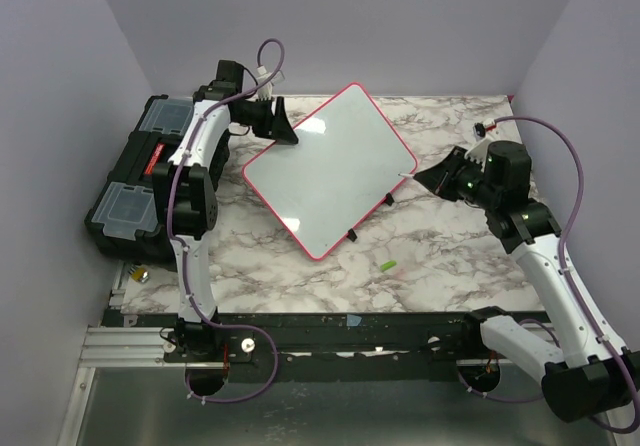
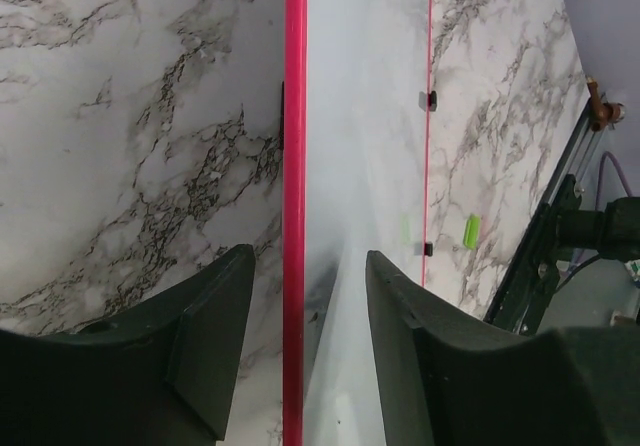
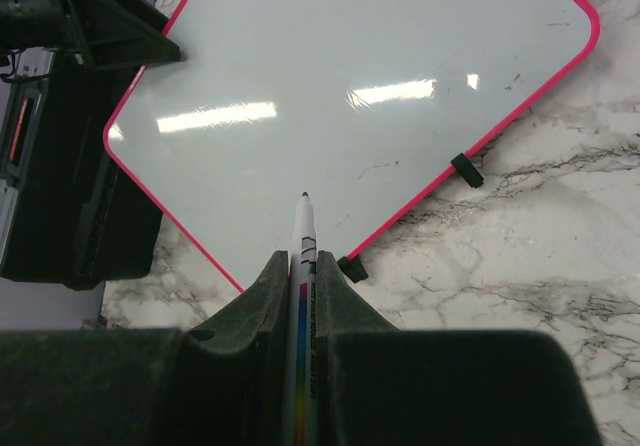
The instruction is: Write a sentence on the whiteboard
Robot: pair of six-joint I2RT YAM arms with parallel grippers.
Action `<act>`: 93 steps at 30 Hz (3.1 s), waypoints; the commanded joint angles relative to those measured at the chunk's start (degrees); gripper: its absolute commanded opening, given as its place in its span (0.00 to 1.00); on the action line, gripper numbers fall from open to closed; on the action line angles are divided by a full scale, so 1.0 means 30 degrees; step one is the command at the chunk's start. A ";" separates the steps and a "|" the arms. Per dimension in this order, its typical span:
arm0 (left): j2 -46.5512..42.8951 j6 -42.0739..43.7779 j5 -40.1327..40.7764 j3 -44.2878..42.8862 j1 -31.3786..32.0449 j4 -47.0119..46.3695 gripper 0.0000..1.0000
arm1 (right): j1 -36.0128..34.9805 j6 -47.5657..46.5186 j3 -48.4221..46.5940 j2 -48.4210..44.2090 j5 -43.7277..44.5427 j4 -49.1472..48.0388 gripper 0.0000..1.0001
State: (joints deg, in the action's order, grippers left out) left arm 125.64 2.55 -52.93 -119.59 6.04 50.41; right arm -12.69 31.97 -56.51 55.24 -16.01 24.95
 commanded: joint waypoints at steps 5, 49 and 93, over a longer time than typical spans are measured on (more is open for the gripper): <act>0.0595 0.0265 -0.2083 -0.0741 -0.0345 0.1026 0.45 | -0.0106 0.0015 -0.0675 0.0283 -0.0462 -0.0172 0.01; -0.3059 -0.1239 0.3762 0.2473 0.1845 -0.1343 0.00 | -0.3147 -0.2168 0.1189 0.1192 -0.3373 -0.6872 0.01; -0.4425 -0.1023 0.5452 0.2245 0.2321 -0.0457 0.00 | -1.1737 -0.5172 -0.1310 1.0394 0.4947 -1.5327 0.01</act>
State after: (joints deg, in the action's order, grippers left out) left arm 113.99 -6.31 -45.87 -113.40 12.84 50.09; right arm -47.59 17.45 -58.11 85.08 -3.20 -20.14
